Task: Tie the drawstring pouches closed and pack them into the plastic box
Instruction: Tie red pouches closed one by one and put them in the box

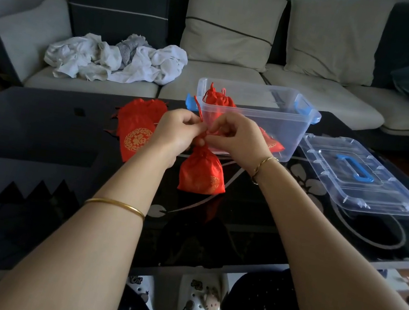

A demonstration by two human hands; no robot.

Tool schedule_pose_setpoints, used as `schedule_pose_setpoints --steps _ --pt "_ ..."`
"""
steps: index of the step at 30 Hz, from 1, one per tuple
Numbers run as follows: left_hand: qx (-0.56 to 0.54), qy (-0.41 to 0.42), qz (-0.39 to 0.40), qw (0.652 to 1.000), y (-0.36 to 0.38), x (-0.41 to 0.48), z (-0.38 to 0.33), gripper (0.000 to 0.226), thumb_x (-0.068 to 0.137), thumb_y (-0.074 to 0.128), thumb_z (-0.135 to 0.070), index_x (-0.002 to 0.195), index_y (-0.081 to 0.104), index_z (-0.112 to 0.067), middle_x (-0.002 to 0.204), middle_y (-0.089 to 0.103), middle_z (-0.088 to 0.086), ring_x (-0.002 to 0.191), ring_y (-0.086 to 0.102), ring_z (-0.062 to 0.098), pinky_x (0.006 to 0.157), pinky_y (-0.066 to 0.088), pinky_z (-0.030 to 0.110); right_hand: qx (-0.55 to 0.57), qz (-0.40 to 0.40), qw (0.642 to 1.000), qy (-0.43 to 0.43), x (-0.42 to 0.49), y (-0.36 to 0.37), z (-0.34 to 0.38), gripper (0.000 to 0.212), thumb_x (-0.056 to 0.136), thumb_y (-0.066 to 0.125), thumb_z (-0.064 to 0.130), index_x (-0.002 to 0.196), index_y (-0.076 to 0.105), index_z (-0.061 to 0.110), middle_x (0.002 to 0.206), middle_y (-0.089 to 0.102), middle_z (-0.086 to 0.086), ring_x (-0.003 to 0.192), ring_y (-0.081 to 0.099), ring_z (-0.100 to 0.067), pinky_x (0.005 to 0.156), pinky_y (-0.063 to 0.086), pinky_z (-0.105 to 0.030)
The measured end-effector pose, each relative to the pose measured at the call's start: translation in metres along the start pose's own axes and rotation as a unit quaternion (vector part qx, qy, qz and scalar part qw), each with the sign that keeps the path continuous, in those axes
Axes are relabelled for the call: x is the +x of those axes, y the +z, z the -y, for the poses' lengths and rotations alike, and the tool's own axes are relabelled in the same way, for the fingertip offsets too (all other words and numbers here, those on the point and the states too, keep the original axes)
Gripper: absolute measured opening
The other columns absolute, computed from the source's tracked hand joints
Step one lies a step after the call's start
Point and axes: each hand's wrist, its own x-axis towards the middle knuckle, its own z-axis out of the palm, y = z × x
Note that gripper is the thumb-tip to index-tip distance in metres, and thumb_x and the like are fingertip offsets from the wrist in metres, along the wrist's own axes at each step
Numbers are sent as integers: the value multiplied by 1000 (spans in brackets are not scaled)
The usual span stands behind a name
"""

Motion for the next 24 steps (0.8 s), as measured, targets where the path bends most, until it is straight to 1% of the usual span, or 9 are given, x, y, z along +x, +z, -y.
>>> schedule_pose_setpoints --steps 5,8,10,12,14,17,19,21,24 --pt "-11 -9 -1 1000 1 1 0 20 89 59 -11 70 61 -16 60 61 4 52 54 10 48 35 20 -106 -15 992 -62 0 0 3 11 77 70 9 87 69 6 57 43 17 52 47 12 53 35 -5" --pt "-44 -37 -7 998 0 3 -1 21 86 58 -6 68 62 -14 57 61 4 55 54 15 48 34 22 -191 -10 977 -95 2 3 4 11 81 65 12 89 70 7 72 55 9 66 46 -1 59 36 -15" --pt "-82 -61 -15 995 -1 5 -5 21 83 58 -5 64 60 -13 54 59 1 61 52 19 50 34 24 -189 -15 979 -75 5 6 1 13 82 62 13 86 71 4 80 63 0 72 48 -9 60 36 -18" --pt "-51 -50 -33 997 -4 4 -10 17 81 61 -6 69 54 -15 63 59 -1 67 52 17 58 39 25 -112 -19 993 -5 6 7 -2 17 83 62 15 79 71 1 73 63 -2 63 48 -7 52 36 -12" --pt "32 4 -71 997 -8 0 -14 17 79 65 -8 84 52 -18 86 56 -1 78 51 12 65 40 22 0 -28 996 84 7 6 -5 19 82 65 15 67 68 4 61 58 2 51 45 -3 43 34 -10" --pt "137 120 -40 982 -8 -6 -20 13 77 68 -12 82 64 -23 96 55 0 78 50 4 67 39 17 164 -27 968 190 8 5 -8 26 81 66 12 57 56 9 49 46 2 40 38 -7 41 29 -20" --pt "220 166 -26 961 -4 -8 -17 7 75 73 -20 81 71 -24 98 51 2 87 52 12 77 44 22 256 -15 939 231 9 6 -9 29 80 66 8 55 52 11 44 42 2 39 33 -8 46 21 -23" --pt "276 186 -47 942 0 -6 -12 10 74 76 -23 84 73 -22 101 48 5 101 53 24 88 47 33 309 9 915 259 10 6 -10 32 81 65 7 54 50 13 44 38 2 38 27 -6 46 18 -22" --pt "314 192 -64 928 1 -4 -8 13 76 76 -21 88 74 -18 109 50 10 109 50 30 91 46 41 350 48 894 276 11 4 -11 29 87 59 8 59 55 11 48 36 1 38 25 -5 43 19 -18"
